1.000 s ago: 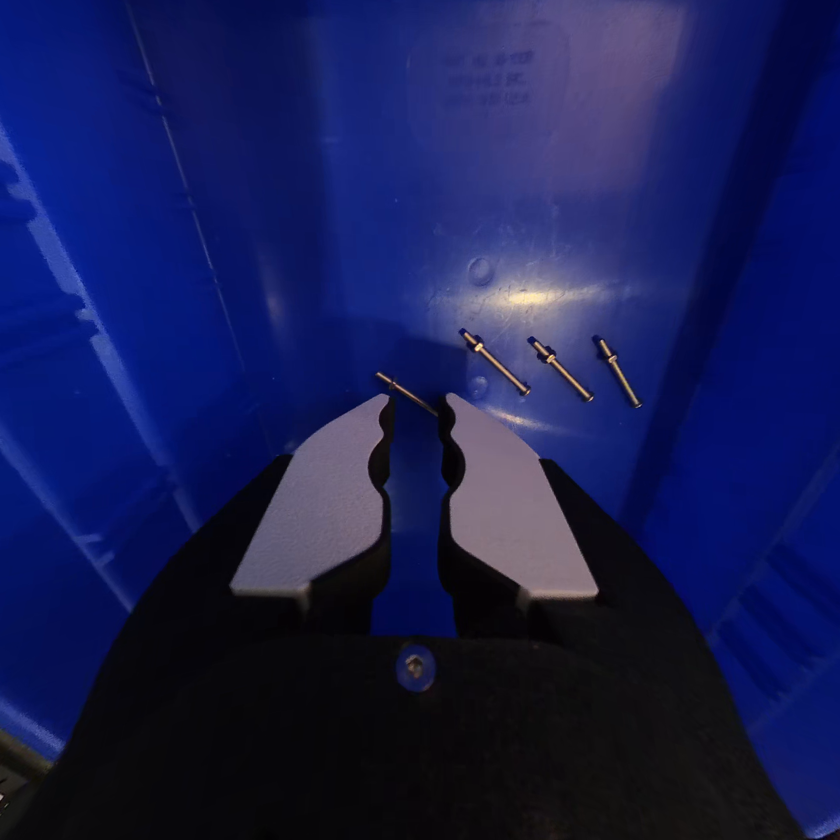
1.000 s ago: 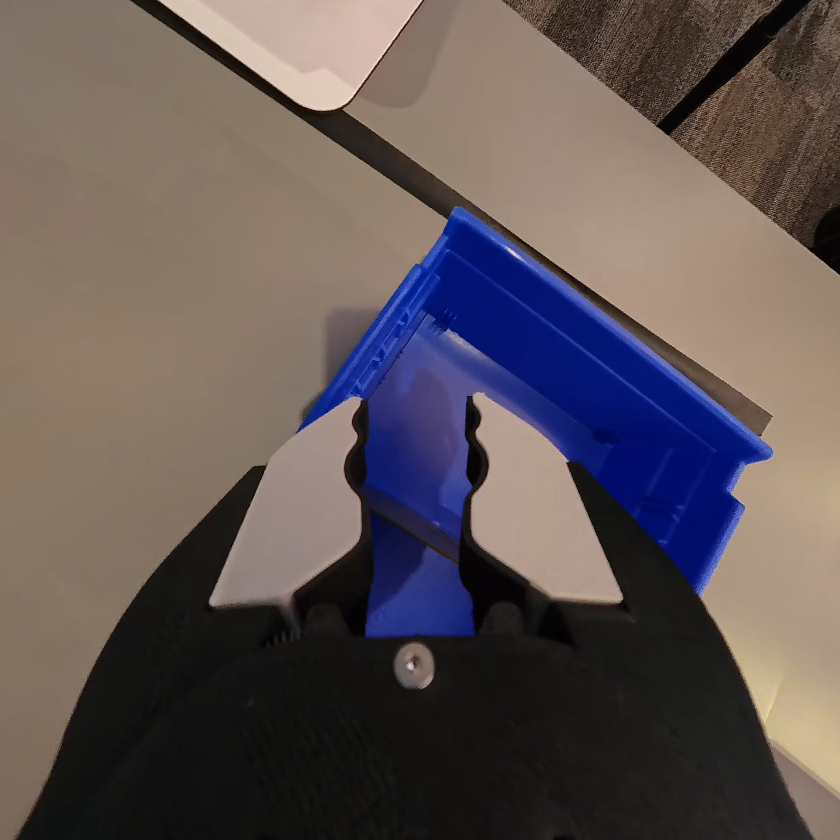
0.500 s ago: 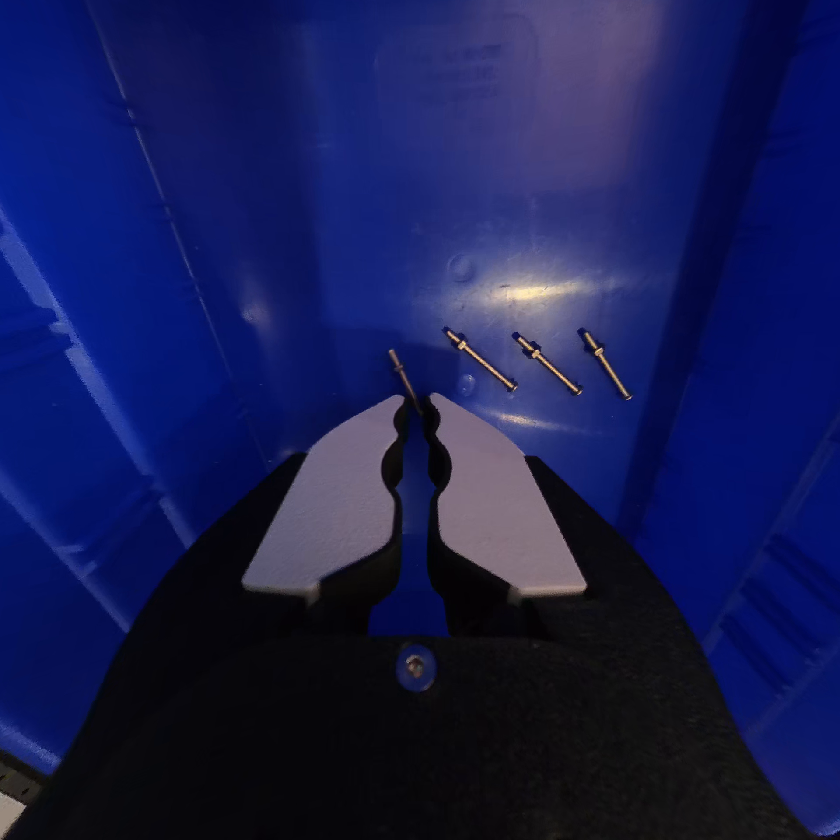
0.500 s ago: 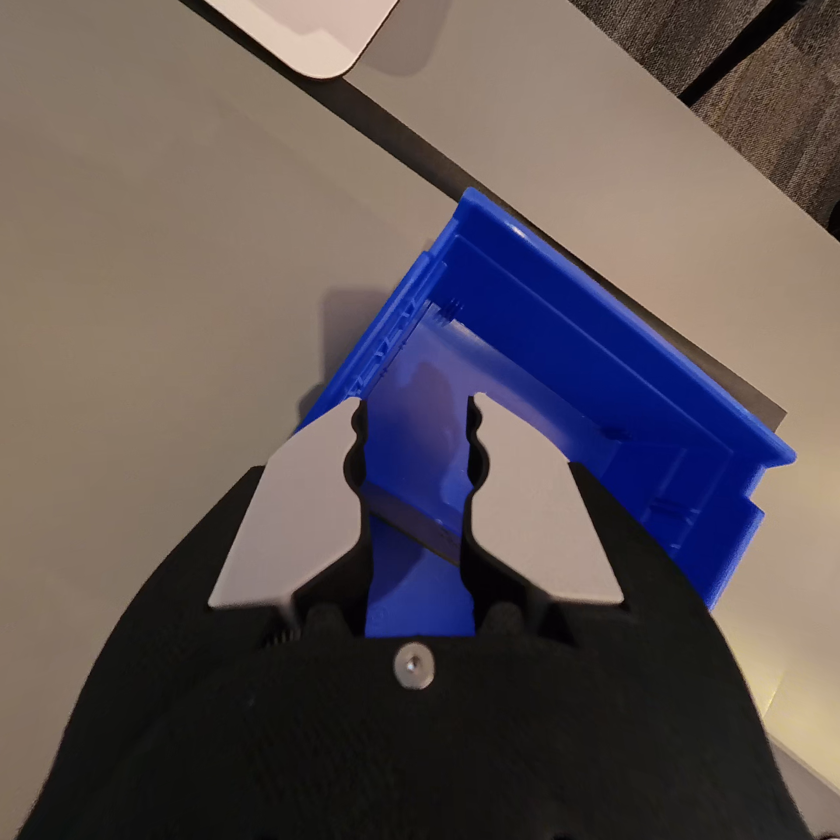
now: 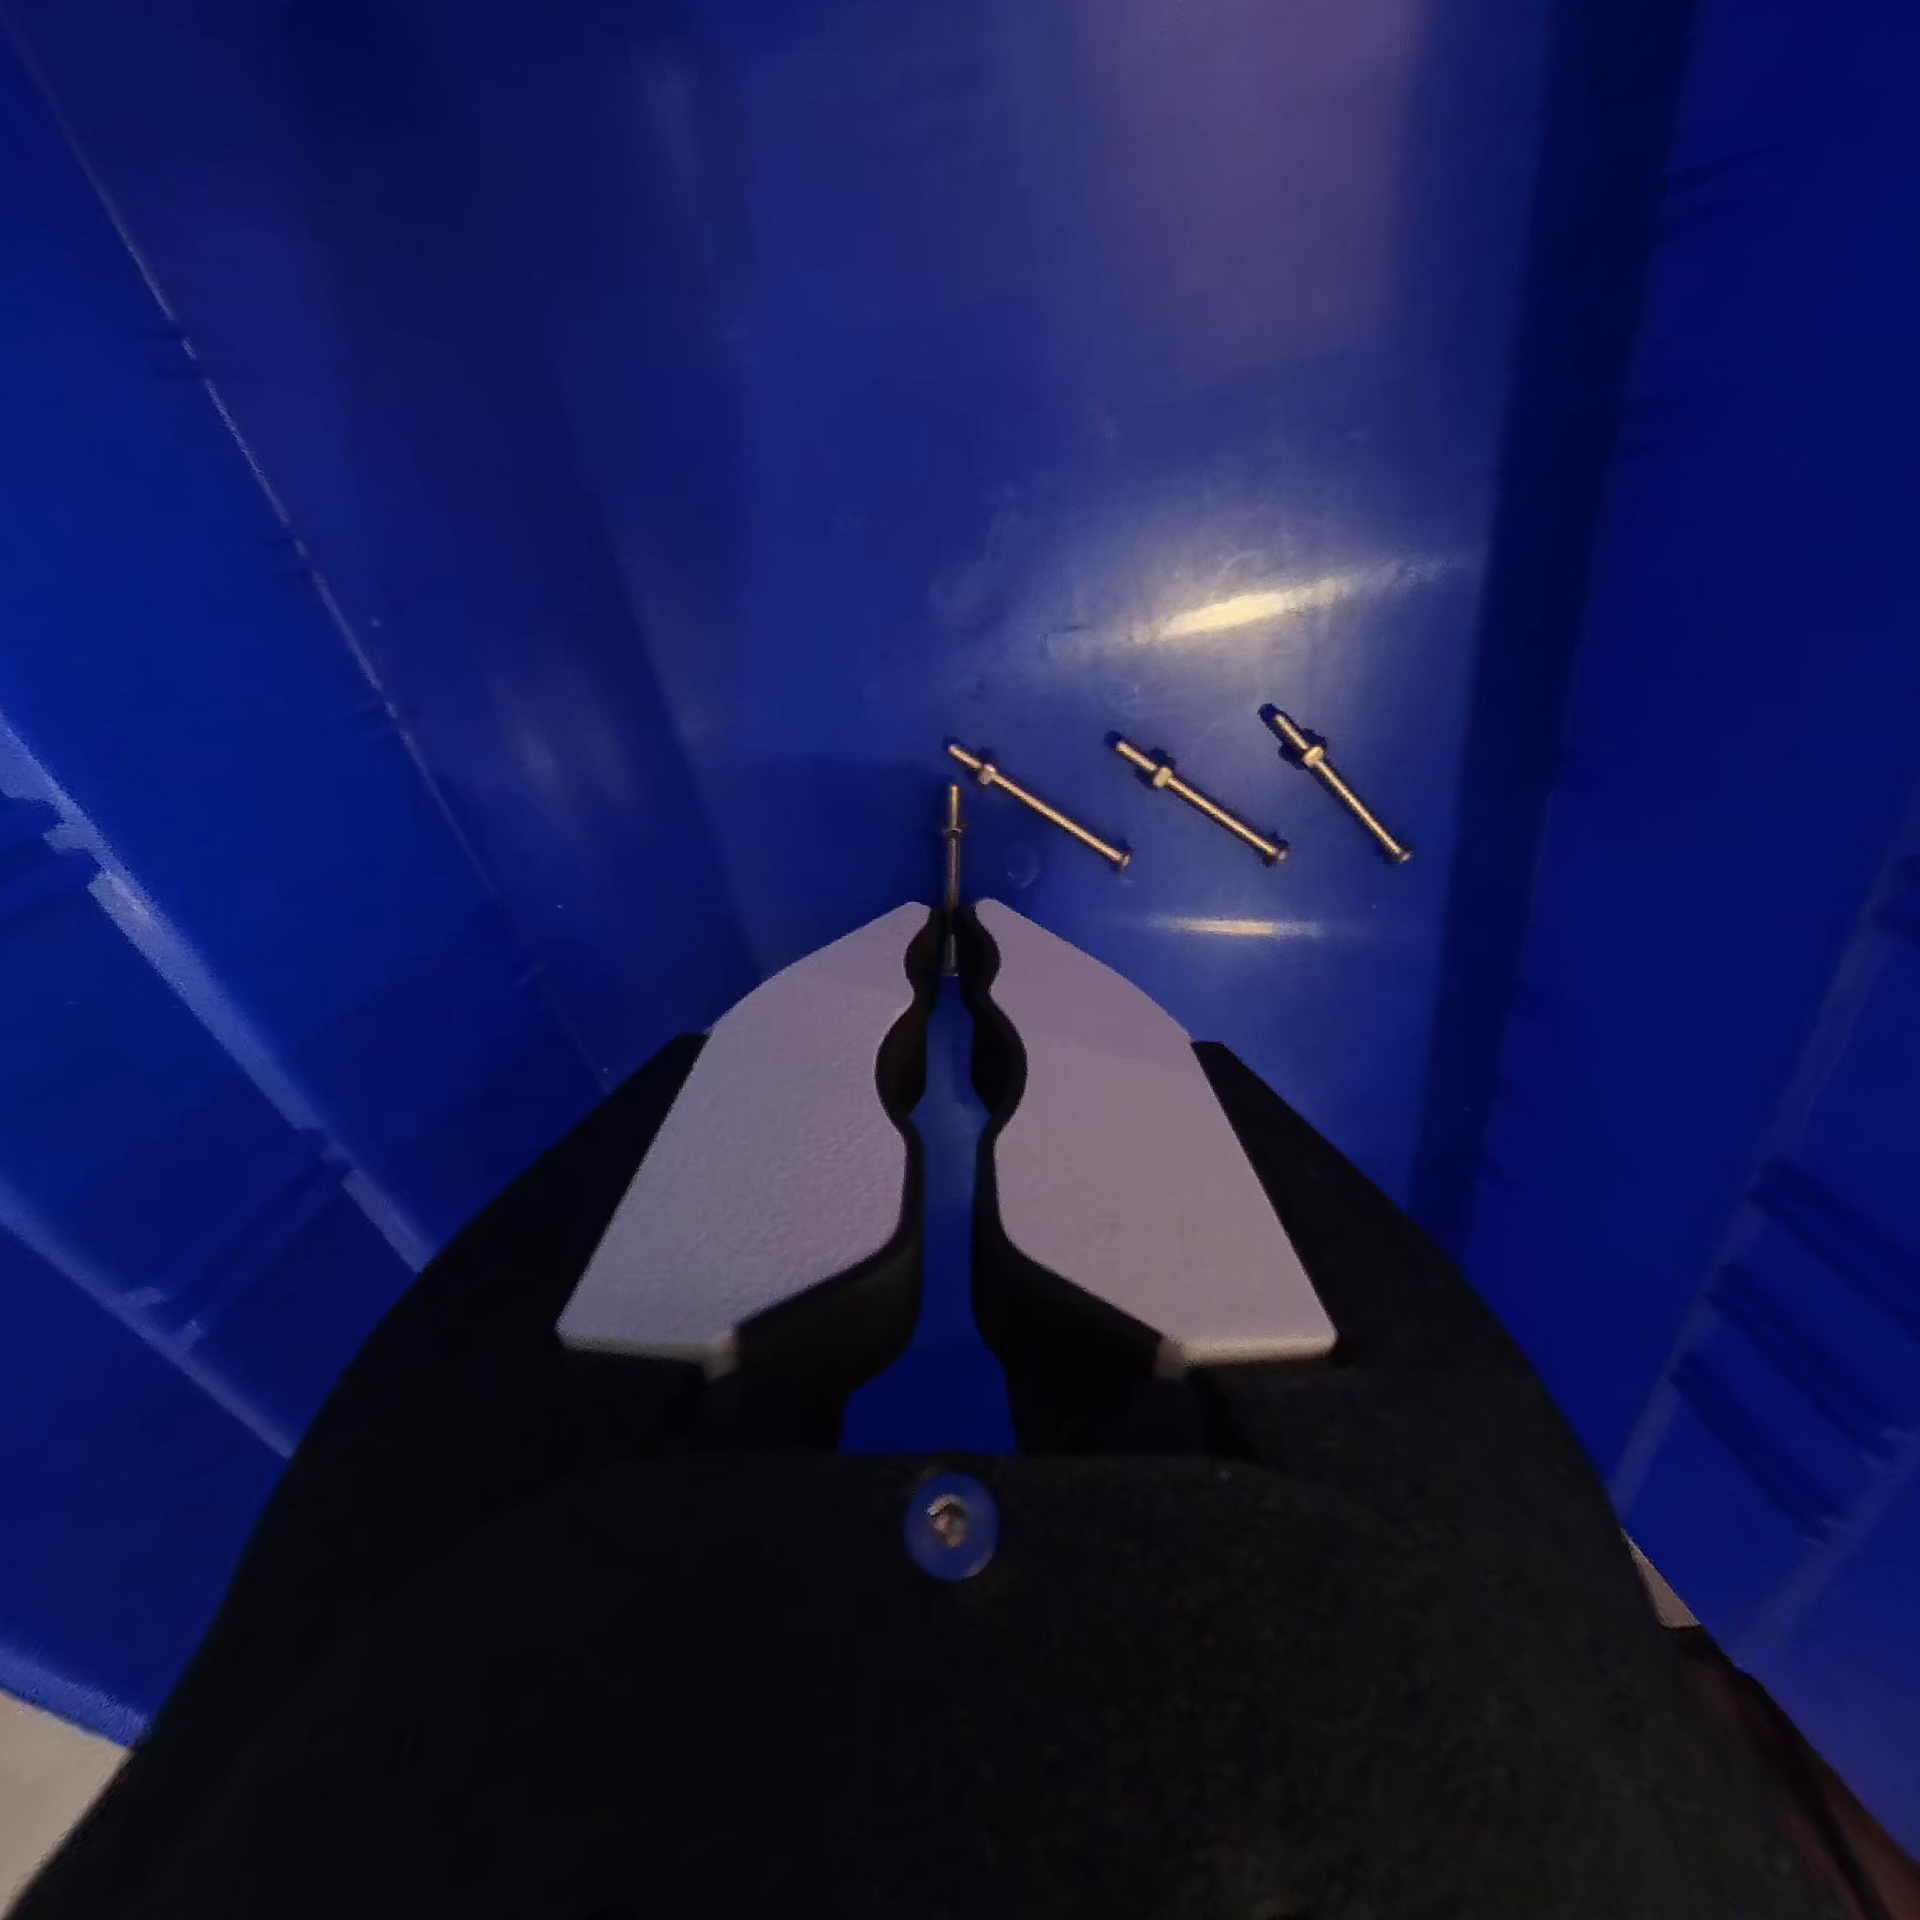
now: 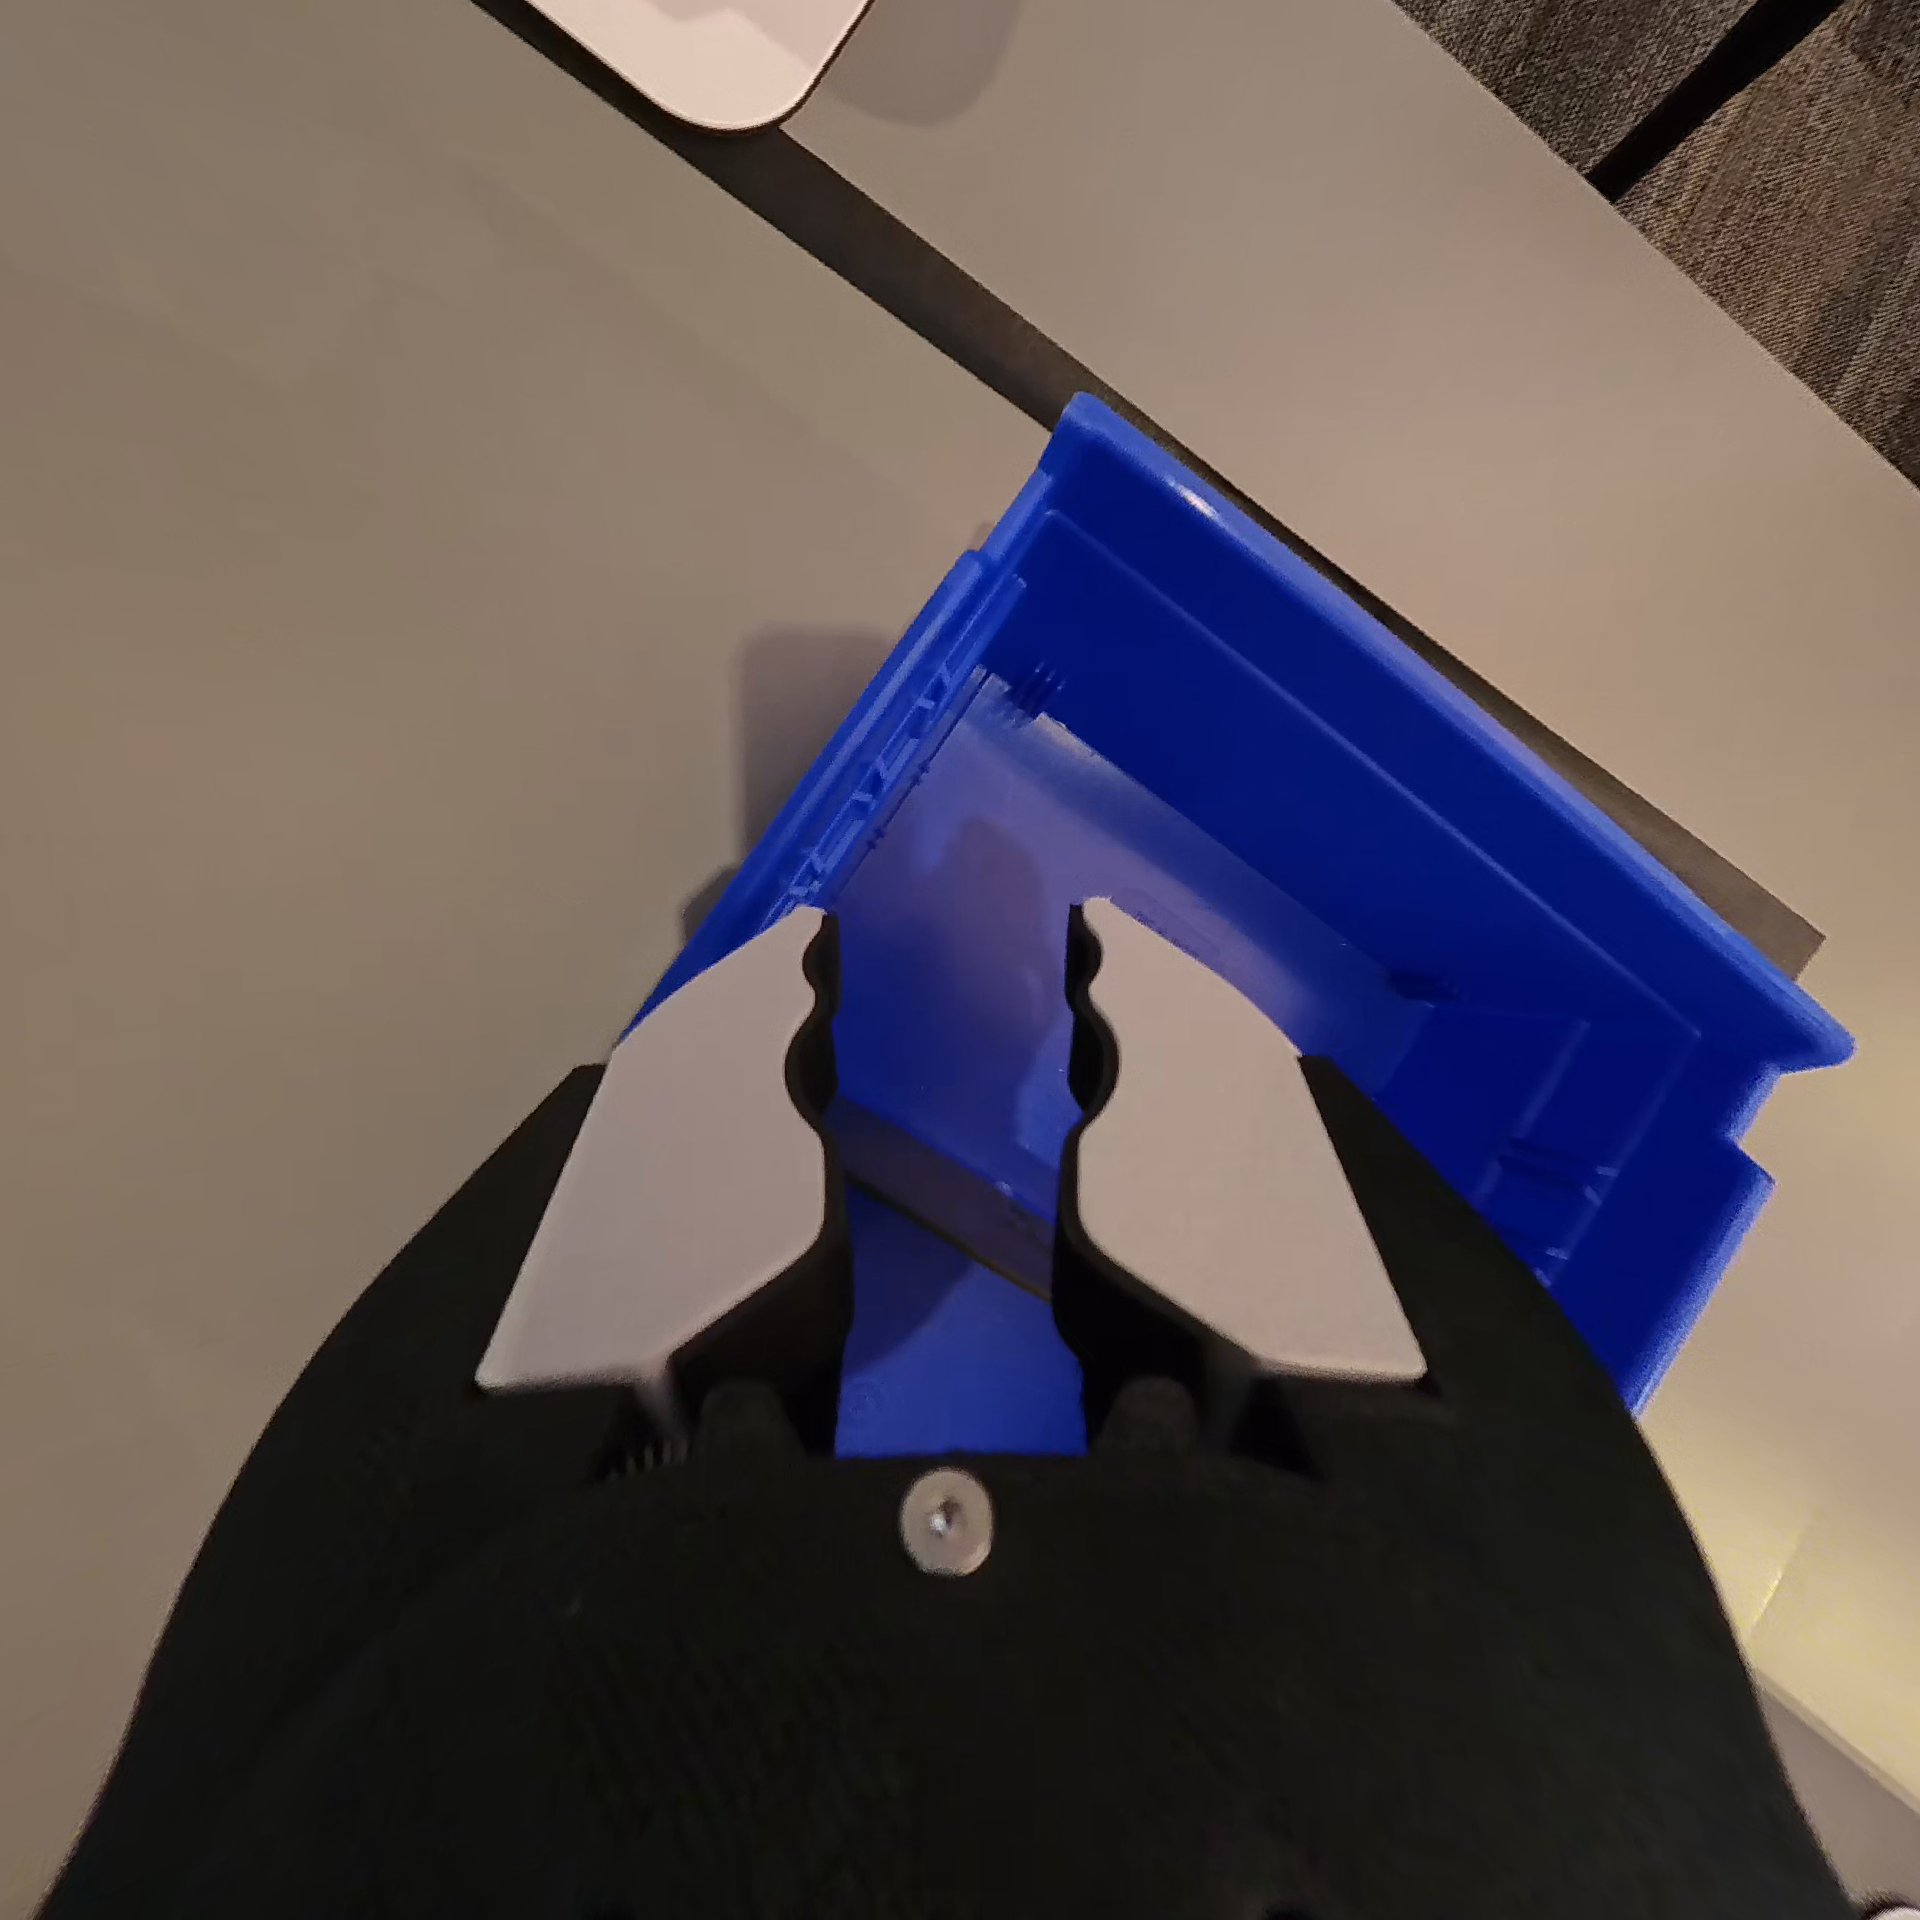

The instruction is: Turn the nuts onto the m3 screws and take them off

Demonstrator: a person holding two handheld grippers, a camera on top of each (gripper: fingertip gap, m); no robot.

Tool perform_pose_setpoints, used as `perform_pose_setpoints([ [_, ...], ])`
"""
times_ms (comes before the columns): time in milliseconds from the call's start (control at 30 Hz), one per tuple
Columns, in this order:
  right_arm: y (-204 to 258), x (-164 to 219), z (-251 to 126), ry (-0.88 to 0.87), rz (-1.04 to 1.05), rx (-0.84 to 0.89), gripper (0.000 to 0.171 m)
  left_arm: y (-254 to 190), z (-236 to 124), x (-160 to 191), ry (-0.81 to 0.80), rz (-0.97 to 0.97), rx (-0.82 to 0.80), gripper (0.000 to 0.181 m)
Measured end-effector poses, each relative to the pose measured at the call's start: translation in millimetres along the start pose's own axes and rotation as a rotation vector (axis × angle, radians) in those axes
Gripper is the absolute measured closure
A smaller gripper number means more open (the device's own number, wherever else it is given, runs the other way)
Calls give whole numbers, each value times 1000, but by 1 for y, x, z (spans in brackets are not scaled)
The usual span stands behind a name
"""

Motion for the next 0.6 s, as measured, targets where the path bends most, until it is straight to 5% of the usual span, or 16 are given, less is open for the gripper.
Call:
perform_pose_setpoints([
  [233,-1,2,3,13,-1,-1,128,-4,-42,-7,-178,9,102,179],
  [600,2,-1,6,28,-70,38,128,-86,-204,2,-768,273,691,178],
])
Point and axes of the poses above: each gripper's, where its closed fingertips meet, z out along the fingers, x out of its underside, y = z × x across the jaws, the point moved 1 cm from there along -z, back along the fingers, and after that the axes turned 4 degrees about -x, right-handed, at the moved point
